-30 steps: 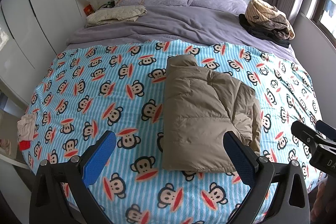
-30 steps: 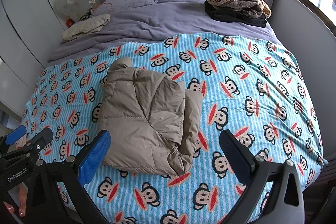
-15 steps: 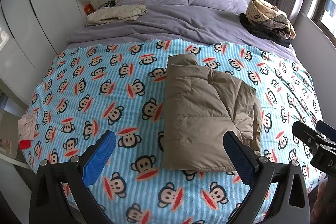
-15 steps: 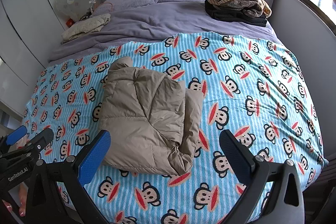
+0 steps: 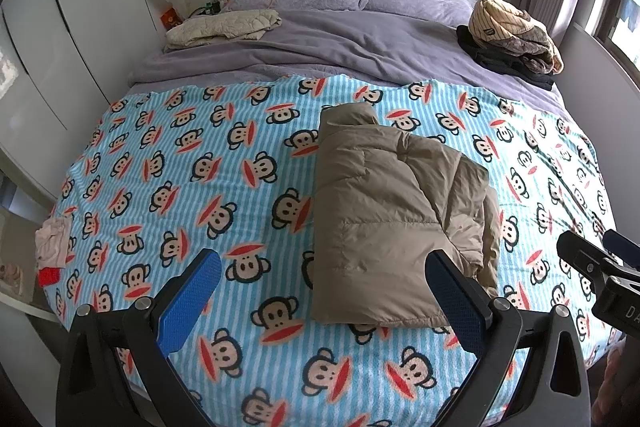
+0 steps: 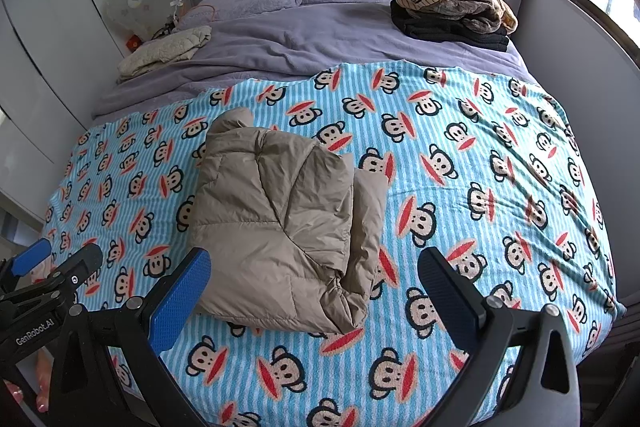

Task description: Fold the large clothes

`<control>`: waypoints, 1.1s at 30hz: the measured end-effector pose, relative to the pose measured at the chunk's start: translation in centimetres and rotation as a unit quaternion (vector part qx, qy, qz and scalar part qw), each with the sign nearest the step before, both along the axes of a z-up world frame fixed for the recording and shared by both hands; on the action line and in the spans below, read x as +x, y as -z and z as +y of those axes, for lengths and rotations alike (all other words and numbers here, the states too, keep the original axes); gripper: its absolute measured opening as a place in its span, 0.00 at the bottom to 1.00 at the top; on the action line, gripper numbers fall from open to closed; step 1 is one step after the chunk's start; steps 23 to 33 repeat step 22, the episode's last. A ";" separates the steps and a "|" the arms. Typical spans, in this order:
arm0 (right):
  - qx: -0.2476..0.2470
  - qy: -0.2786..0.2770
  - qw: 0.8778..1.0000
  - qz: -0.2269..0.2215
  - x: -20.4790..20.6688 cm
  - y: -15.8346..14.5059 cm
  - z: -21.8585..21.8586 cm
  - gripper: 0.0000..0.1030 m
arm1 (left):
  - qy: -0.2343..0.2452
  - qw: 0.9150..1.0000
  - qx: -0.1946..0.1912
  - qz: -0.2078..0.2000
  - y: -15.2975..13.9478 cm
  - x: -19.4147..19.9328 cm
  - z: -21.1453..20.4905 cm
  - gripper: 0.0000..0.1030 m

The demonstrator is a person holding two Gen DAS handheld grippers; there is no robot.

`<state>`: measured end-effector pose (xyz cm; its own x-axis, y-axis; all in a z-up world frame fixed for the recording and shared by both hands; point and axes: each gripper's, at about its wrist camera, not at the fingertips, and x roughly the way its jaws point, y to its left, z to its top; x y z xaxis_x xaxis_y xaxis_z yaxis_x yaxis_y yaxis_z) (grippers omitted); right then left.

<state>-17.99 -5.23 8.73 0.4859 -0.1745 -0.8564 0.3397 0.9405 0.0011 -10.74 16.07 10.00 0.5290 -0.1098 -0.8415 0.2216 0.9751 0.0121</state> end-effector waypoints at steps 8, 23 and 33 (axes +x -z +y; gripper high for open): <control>0.000 0.000 1.000 0.000 0.0 0.0 0.0 1.00 | -0.005 1.000 0.001 0.003 0.1 0.2 0.3 0.99; 0.004 0.000 1.000 0.002 0.0 0.0 0.2 1.00 | 0.010 1.000 -0.006 0.002 -0.4 0.3 -0.2 0.99; 0.004 0.000 1.000 0.002 0.0 0.0 0.2 1.00 | 0.010 1.000 -0.006 0.002 -0.4 0.3 -0.2 0.99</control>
